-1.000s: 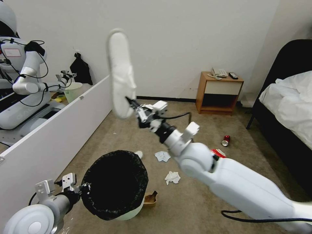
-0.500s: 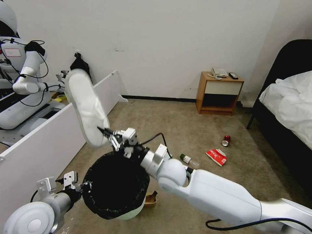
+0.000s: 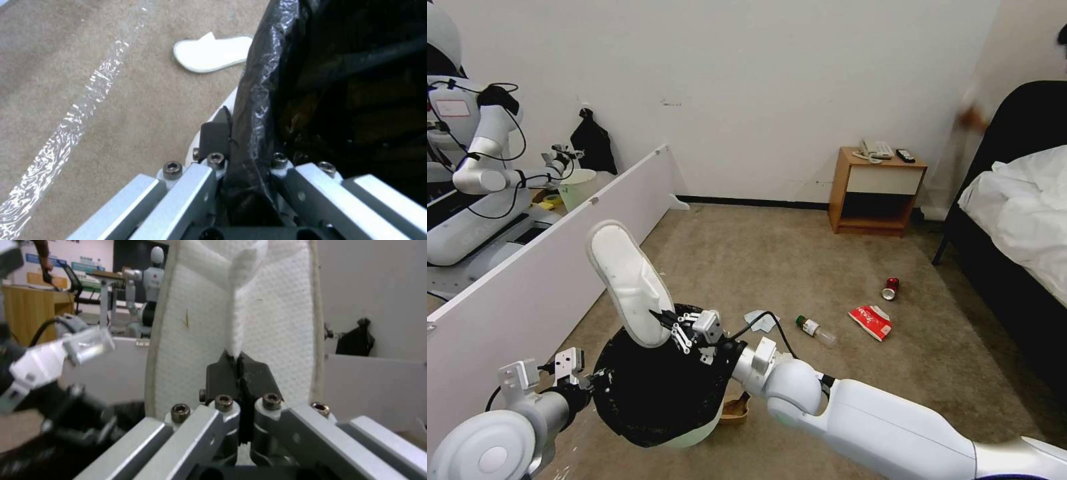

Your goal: Pick up the trash bin, then pick up the garbage from the floor and place it into the trash bin.

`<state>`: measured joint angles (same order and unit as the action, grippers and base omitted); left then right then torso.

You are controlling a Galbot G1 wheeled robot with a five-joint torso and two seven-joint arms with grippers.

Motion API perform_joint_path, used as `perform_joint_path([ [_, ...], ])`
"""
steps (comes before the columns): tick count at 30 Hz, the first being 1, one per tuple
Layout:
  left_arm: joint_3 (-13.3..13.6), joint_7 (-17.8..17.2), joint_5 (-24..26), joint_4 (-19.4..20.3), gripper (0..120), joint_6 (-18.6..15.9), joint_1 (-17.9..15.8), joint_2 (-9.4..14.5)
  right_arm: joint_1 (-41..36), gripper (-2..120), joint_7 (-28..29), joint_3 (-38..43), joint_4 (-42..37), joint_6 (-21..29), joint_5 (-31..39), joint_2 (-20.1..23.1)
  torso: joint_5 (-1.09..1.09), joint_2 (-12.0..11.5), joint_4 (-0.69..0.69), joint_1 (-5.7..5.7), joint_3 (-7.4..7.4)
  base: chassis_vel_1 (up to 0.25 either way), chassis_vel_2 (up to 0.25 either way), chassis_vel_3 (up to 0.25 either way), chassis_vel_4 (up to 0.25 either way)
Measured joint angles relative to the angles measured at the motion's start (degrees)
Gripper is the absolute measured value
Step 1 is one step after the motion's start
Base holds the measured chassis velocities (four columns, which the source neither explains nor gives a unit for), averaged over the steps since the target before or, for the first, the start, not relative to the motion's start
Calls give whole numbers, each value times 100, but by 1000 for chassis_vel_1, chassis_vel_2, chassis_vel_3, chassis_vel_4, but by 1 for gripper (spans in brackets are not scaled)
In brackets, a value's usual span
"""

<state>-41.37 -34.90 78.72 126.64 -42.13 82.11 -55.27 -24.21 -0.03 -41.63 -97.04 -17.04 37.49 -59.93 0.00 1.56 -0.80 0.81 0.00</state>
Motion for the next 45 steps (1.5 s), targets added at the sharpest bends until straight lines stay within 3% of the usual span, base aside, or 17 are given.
perform_joint_path([
  [33,-69,-84,101,172,1,-3,9,6,-296,0,18,-305,379,39,-292,-96,0,0,0,0,0,0,0,0,0],
  [35,-68,-84,105,165,1,-3,3,4,-281,2,18,-304,326,62,-281,-38,0,0,0,0,0,0,0,0,0],
  [37,-63,-82,109,149,1,-4,-4,-9,-247,13,21,-297,259,90,-259,20,0,0,0,0,0,0,0,0,0],
  [40,-62,-82,110,147,1,-4,-4,-13,-232,19,25,-293,228,104,-243,40,0,0,0,0,0,0,0,0,0],
  [44,-70,-95,103,158,1,-2,13,-22,-151,39,46,-285,119,150,-181,113,0,0,0,0,0,0,0,0,0],
  [45,-70,-95,103,158,1,-2,13,-22,-151,39,46,-285,119,150,-181,113,0,0,0,0,0,0,0,0,0],
])
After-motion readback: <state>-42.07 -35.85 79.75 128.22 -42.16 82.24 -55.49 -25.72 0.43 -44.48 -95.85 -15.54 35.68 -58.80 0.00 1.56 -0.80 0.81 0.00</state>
